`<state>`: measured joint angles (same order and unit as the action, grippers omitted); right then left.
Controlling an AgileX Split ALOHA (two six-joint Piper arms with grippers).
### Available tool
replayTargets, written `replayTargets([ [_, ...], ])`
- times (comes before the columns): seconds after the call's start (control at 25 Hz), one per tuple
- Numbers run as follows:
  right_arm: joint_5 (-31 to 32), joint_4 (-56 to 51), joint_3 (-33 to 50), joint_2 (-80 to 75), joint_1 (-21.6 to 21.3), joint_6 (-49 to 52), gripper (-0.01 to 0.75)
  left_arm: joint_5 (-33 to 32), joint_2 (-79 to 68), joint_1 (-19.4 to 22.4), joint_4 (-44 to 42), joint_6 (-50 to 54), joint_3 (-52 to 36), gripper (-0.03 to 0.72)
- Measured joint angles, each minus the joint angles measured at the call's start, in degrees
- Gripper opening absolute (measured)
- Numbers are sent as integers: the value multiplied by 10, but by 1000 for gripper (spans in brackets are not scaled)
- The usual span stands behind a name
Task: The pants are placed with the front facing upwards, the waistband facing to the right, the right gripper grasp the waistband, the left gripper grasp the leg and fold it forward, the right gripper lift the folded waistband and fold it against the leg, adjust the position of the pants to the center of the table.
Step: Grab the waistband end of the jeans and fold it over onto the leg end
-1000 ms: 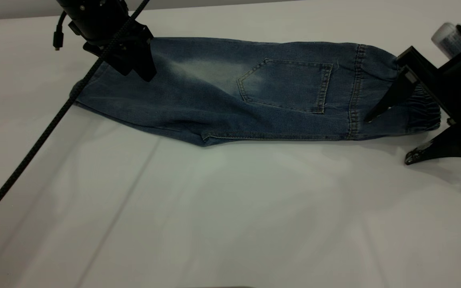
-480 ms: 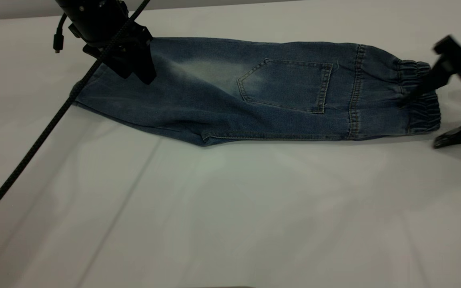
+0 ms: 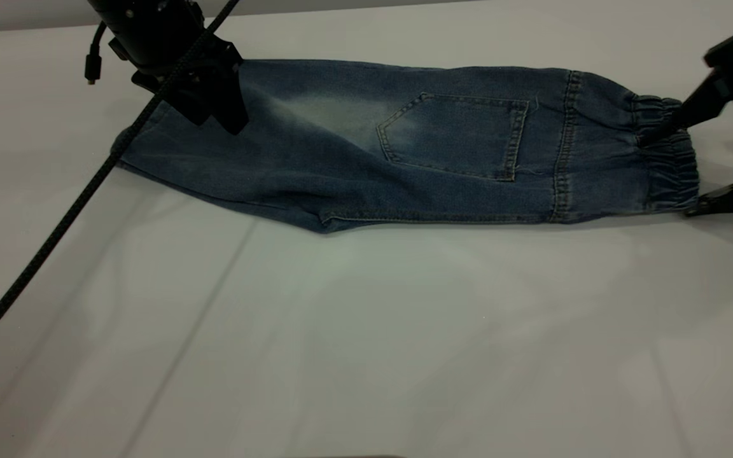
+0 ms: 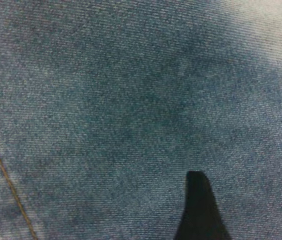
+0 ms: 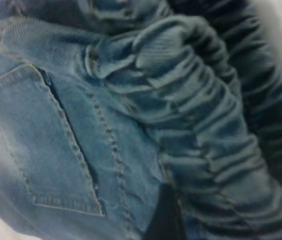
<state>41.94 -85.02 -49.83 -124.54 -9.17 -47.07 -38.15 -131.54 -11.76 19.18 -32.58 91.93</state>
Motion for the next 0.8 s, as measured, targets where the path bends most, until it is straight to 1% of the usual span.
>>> replayTargets([
  [0.12,1,-33,0,-5,1,-18,565,-7,0,0,1,1,0,420],
  [0.2,0,-39,0,-6,1,-23,532,-11,0,0,3,1,0,420],
  [0.28,-8,-40,0,-7,1,-27,447,-13,0,0,4,1,0,420],
  [0.4,-8,-53,0,-8,1,-39,243,-13,-2,-4,7,0,0,420],
  [0.44,-6,-66,0,-8,1,-50,162,-13,-3,-8,7,-1,0,420],
  [0.48,0,-79,0,-8,1,-58,108,-13,-6,-13,8,-6,1,420],
  [0.52,9,-94,0,-8,1,-71,71,-11,-10,-19,9,-10,1,420],
  [0.6,40,-127,0,-8,1,-95,50,-6,-19,-36,11,-14,1,420],
  [0.68,83,-160,0,-8,1,-116,48,8,-30,-52,13,-15,1,420],
  [0.8,146,-179,-6,-8,1,-128,48,29,-46,-76,13,-15,4,420],
])
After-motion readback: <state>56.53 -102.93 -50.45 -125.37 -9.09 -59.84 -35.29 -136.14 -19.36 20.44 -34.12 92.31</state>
